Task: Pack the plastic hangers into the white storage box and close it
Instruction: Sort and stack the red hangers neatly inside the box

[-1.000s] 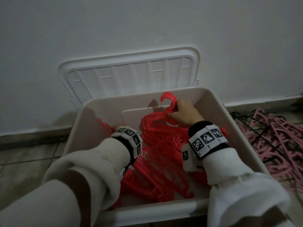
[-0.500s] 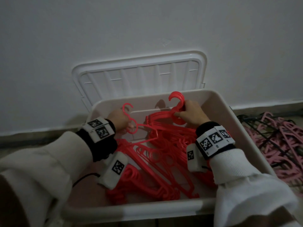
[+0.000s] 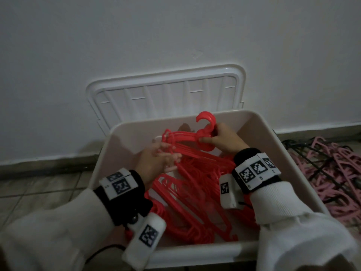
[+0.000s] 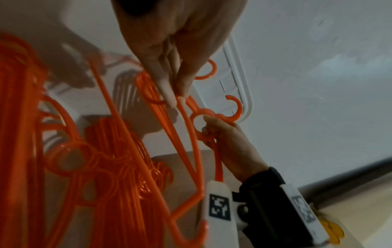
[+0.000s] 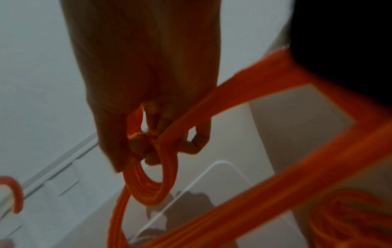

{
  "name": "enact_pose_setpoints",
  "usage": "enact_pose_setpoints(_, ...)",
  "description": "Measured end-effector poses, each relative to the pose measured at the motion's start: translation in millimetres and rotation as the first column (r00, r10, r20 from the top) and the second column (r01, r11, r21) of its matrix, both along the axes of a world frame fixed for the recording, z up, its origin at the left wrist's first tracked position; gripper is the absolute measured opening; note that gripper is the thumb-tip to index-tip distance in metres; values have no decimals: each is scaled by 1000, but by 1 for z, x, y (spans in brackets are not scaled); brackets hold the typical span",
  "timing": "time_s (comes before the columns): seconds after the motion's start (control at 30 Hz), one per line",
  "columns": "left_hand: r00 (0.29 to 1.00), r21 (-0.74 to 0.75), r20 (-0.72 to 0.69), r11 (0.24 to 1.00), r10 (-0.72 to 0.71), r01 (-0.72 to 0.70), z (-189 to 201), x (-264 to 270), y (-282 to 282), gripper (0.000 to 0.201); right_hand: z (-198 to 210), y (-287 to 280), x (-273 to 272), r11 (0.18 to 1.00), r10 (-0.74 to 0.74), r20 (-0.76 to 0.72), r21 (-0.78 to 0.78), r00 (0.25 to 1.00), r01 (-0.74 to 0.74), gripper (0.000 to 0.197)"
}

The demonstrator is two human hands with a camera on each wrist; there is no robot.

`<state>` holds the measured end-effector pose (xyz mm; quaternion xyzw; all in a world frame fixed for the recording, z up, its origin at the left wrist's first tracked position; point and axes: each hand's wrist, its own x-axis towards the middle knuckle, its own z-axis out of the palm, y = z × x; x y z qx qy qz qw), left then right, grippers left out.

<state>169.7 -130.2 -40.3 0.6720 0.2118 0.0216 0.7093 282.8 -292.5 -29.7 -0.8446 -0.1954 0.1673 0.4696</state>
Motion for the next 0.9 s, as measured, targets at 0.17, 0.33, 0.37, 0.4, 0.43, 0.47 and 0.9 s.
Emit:
enact_pose_setpoints(0.17, 1000, -6, 19, 1000, -21, 21, -9, 28, -15, 15, -3, 11, -3, 991, 128, -53, -38, 990, -131, 10)
enact_pose_setpoints(0.33, 985, 415, 119, 908, -121, 62, -18, 39, -15, 21, -12, 10, 2, 982, 148, -49, -114, 988, -153, 27)
enact_pose_setpoints(0.37, 977, 529, 125, 845, -175, 84, -20, 38, -15, 20, -12, 10, 2, 980, 154, -43, -117, 987, -159, 27)
enact_pose_setpoints(0.4, 968, 603, 125, 791, -216, 99, -22, 37, -15, 21, -15, 10, 3, 979, 161, -34, -117, 986, -164, 26)
enact_pose_setpoints(0.43, 960, 629, 147, 772, -237, 95, -22, 36, -16, 25, -16, 11, 2, 978, 169, -33, -118, 985, -172, 27)
enact_pose_setpoints(0.47, 951, 621, 193, 780, -240, 71, -23, 35, -19, 27, -17, 11, 1, 976, 180, -36, -117, 983, -183, 30)
enact_pose_setpoints(0.9, 853, 682, 193, 692, -485, 238, -25, 39, -13, 24, -28, 9, 4, 947, 232, -29, -224, 972, -232, 23)
